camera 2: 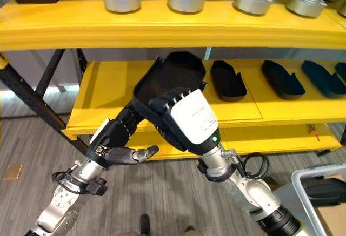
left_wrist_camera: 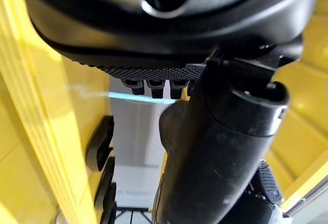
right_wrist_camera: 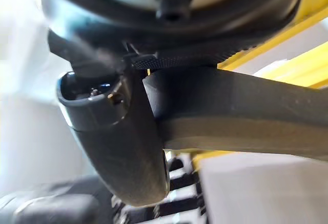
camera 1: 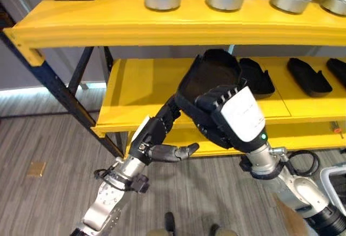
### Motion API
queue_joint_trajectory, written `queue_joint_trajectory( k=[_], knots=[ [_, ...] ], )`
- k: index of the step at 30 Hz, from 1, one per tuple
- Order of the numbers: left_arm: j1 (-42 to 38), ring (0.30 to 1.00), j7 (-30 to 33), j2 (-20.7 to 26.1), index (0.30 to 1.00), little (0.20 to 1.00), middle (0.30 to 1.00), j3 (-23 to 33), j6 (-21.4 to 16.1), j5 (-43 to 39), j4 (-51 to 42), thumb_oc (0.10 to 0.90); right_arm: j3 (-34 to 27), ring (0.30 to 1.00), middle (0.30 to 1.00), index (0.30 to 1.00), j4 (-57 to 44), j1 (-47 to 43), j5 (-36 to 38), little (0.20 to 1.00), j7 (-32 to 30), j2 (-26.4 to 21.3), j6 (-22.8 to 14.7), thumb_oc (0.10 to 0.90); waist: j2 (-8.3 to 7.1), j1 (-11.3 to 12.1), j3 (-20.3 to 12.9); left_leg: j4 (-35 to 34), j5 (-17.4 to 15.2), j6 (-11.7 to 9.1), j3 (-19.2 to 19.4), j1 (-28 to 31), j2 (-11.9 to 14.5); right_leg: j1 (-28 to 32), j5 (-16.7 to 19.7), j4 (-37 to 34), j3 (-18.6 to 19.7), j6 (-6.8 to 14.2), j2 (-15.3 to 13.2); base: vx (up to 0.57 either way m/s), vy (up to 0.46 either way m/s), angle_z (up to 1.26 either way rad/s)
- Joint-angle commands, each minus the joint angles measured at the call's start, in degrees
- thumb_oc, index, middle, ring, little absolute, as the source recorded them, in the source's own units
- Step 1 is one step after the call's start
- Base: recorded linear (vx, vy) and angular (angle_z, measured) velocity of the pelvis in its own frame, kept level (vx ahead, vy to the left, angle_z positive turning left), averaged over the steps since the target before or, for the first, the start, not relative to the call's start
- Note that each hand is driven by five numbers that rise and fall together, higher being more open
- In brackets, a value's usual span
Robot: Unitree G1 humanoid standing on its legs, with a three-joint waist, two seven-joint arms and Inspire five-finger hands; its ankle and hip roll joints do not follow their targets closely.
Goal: Move parts from the plastic box to the shelf.
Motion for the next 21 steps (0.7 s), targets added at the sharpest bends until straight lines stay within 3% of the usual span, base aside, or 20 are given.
queue_joint_trajectory(
  k=[1, 4, 6, 8, 21],
  knots=[
    [-4.46, 1.000, -1.45, -0.98, 1.000, 1.000, 1.000, -0.43, -6.55, -0.95, -3.87, 0.900, 0.90, 0.300, 0.300, 0.300, -1.66, -10.39, 0.32, 0.300, -1.61, -1.41, -1.26, 0.400, 0.86, -0.71, -4.69, -0.26, -6.21, -0.07, 0.52, 4.18, -1.03, -4.80, 7.71, -3.68, 3.84, 1.00, 2.63, 0.07, -0.078, 0.50],
    [-4.94, 1.000, -2.21, -0.40, 1.000, 1.000, 1.000, -1.37, -6.78, -1.59, -3.59, 0.900, 2.48, 0.300, 0.300, 0.300, 1.25, -11.29, -1.57, 0.300, -1.47, -2.84, -2.92, 0.400, 0.73, -2.17, -3.98, -0.26, -7.93, 0.09, -1.77, 5.99, -1.35, -8.87, 11.92, -5.24, 8.14, 2.19, 3.41, 0.13, -0.134, 0.54],
    [-3.94, 1.000, -2.39, 0.81, 1.000, 1.000, 1.000, -1.44, -8.15, -1.86, -3.57, 0.900, 1.92, 0.300, 0.300, 0.300, 2.78, -10.78, -1.14, 0.300, -1.02, -4.44, -5.52, 0.400, 0.39, -2.08, -4.36, -0.26, -8.55, -0.28, -1.92, 7.01, -0.95, -7.72, 12.70, -7.07, 7.10, 2.28, 2.78, 0.20, -0.210, 0.42],
    [-3.66, 1.000, -2.34, 0.89, 1.000, 1.000, 1.000, -1.60, -8.17, -1.96, -3.67, 0.900, 2.54, 0.300, 0.300, 0.300, 3.01, -11.01, -1.31, 0.300, -0.59, -4.67, -5.58, 0.400, 0.34, -1.94, -4.54, -0.26, -8.66, -0.39, -1.88, 7.37, -0.77, -7.14, 12.78, -7.60, 6.65, 2.30, 2.50, 0.13, -0.126, 0.63],
    [-1.77, 1.000, -0.57, 1.45, 1.000, 1.000, 1.000, -3.33, -7.88, -1.55, -4.31, 0.900, 12.50, 0.300, 0.300, 0.300, 10.15, -19.02, -0.78, 0.300, 1.98, -6.60, -1.22, 0.400, 0.37, 0.28, -6.32, 0.10, -7.05, -3.51, -0.74, 8.42, 2.53, 1.44, 8.23, -10.59, 3.15, -0.64, 2.85, 0.14, -0.129, 0.14]
  ],
)
